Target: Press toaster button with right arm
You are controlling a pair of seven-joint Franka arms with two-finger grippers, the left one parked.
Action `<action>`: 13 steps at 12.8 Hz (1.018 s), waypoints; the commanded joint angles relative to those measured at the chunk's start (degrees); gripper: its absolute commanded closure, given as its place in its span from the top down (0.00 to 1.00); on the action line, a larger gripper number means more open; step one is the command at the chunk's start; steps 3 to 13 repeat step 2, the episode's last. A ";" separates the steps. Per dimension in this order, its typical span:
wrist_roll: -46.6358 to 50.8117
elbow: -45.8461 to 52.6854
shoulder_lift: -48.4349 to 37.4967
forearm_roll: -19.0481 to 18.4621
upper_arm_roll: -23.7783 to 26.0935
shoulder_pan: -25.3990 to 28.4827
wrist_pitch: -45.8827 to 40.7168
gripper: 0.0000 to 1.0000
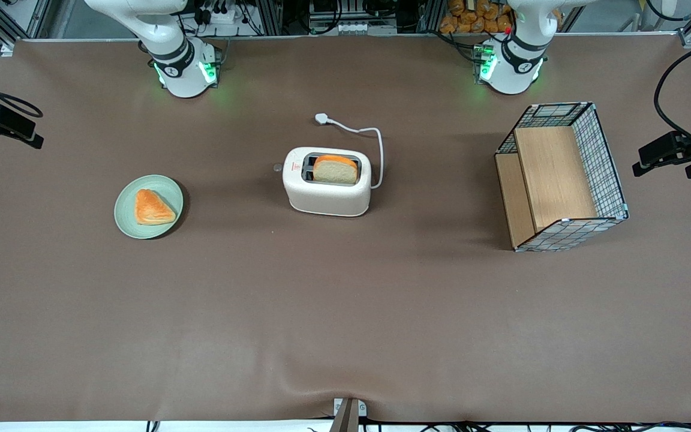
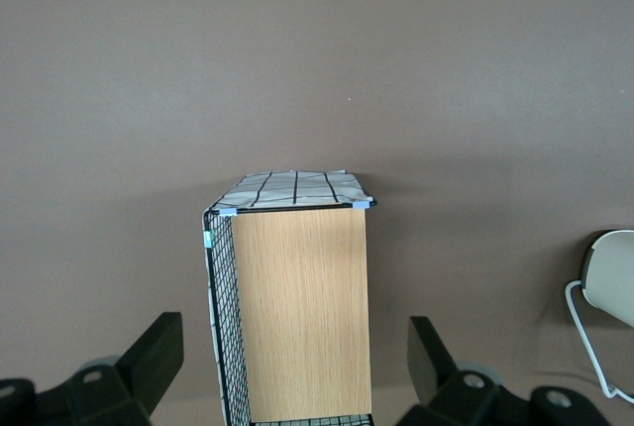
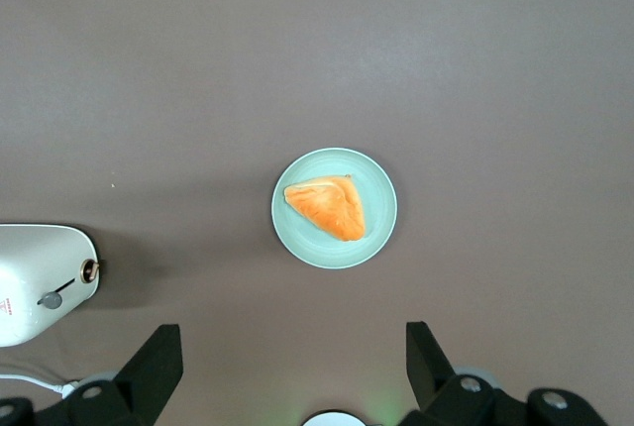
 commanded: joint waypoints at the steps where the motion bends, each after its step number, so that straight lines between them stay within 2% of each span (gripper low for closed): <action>1: 0.94 1.98 1.00 -0.93 0.93 -1.00 -1.33 1.00; 13: 1.29 1.89 1.00 -0.93 0.93 -0.82 -1.33 1.00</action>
